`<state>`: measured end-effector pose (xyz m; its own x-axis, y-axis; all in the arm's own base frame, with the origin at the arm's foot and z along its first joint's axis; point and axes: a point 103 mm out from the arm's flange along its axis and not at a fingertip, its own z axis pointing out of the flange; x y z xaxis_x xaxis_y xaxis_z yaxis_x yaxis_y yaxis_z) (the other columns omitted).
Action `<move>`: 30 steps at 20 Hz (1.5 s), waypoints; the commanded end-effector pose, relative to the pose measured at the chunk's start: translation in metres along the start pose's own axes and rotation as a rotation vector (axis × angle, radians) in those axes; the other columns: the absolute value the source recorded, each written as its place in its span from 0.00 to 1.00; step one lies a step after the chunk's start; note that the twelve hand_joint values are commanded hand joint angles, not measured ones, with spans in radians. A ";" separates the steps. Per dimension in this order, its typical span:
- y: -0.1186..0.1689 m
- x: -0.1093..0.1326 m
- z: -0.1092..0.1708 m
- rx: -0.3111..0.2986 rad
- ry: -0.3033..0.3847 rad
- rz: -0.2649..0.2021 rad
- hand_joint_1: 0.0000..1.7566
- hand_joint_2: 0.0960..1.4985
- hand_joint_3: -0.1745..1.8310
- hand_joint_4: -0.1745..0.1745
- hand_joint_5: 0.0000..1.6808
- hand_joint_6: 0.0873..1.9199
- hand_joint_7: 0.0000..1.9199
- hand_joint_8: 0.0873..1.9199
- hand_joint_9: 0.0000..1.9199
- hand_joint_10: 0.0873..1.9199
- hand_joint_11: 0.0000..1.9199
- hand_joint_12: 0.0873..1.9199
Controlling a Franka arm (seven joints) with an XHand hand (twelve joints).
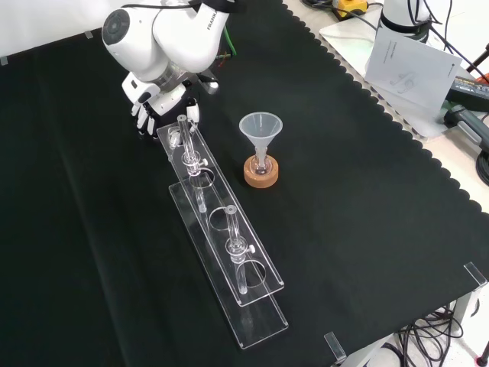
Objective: Pick up the weighing funnel.
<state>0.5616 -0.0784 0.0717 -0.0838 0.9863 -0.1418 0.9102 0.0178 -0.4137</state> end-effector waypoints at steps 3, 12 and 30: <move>0.000 0.000 0.004 0.017 0.002 0.008 0.51 0.40 0.37 0.53 0.46 0.35 0.23 0.33 0.36 0.25 0.23 0.66; -0.001 -0.003 0.013 0.012 0.005 0.019 0.51 0.40 0.38 0.53 0.46 0.36 0.23 0.33 0.36 0.25 0.23 0.66; -0.026 -0.014 -0.014 -0.125 0.097 0.124 0.61 0.48 0.38 1.00 0.66 0.46 0.33 0.33 0.52 0.17 0.43 0.53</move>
<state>0.5501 -0.0860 0.0858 0.0257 0.9920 -0.1233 0.9475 -0.0635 -0.3134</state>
